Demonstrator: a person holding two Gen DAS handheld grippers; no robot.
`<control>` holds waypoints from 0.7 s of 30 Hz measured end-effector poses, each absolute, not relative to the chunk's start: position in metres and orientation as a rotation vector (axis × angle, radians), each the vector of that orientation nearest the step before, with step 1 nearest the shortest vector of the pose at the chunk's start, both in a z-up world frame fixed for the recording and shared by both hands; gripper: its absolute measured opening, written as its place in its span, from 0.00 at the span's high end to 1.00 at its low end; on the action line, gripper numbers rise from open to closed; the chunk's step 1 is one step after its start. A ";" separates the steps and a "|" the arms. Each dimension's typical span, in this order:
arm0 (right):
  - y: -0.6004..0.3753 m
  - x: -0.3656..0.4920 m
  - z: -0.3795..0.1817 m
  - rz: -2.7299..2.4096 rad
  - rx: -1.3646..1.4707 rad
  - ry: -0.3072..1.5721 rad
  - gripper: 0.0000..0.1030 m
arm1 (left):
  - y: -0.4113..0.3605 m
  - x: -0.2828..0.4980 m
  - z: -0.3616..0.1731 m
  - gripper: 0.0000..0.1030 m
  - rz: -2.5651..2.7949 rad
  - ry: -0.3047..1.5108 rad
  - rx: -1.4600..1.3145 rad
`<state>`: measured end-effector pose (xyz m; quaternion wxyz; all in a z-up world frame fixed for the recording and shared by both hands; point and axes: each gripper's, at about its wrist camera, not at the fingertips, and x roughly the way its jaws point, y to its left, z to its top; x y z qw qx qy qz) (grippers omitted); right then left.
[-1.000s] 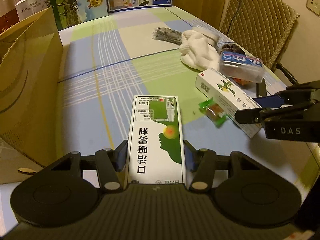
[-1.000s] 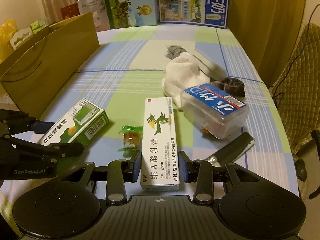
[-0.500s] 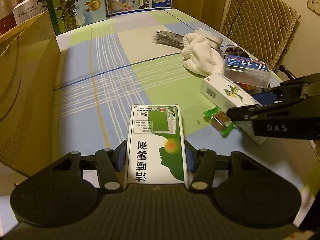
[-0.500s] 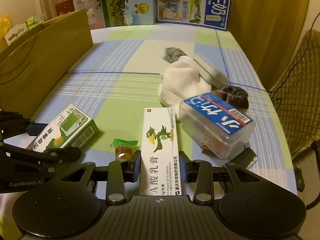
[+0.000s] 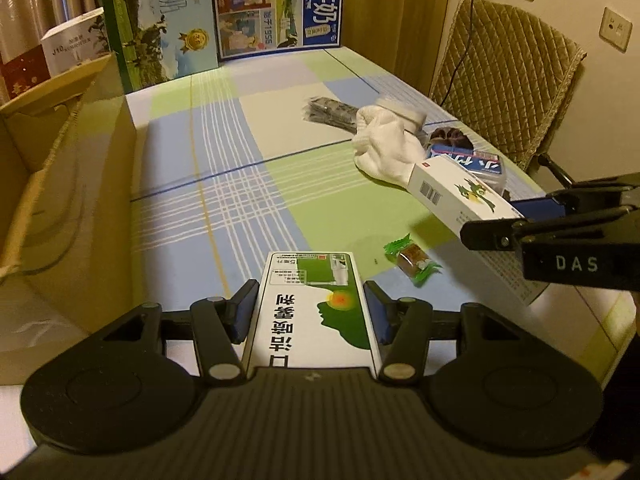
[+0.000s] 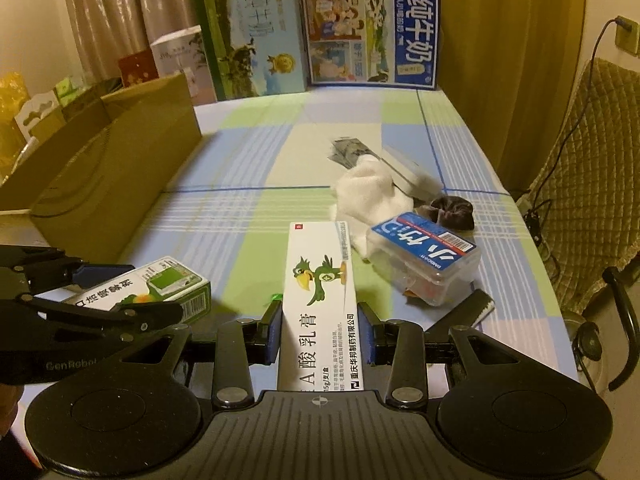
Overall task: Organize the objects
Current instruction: 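Carry both boxes into the cardboard box and open both tools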
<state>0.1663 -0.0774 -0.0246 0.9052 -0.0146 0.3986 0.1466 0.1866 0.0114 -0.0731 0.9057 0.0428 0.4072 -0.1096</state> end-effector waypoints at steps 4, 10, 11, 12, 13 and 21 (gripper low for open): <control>-0.070 0.154 -0.009 0.320 -0.023 0.806 0.66 | 0.019 0.174 -0.056 0.51 -0.215 0.821 0.091; -0.040 0.151 0.038 0.401 -0.002 0.726 0.66 | 0.046 0.160 -0.008 0.51 -0.177 0.750 0.069; -0.031 0.152 0.048 0.424 0.004 0.709 0.66 | 0.054 0.158 0.002 0.51 -0.166 0.735 0.068; -0.023 0.153 0.058 0.445 0.004 0.694 0.66 | 0.062 0.157 0.010 0.51 -0.153 0.723 0.065; -0.013 0.154 0.068 0.465 0.003 0.679 0.66 | 0.073 0.156 0.020 0.51 -0.135 0.709 0.061; 0.079 0.180 0.104 0.606 0.022 0.654 0.66 | 0.162 0.162 0.060 0.51 0.016 0.672 0.092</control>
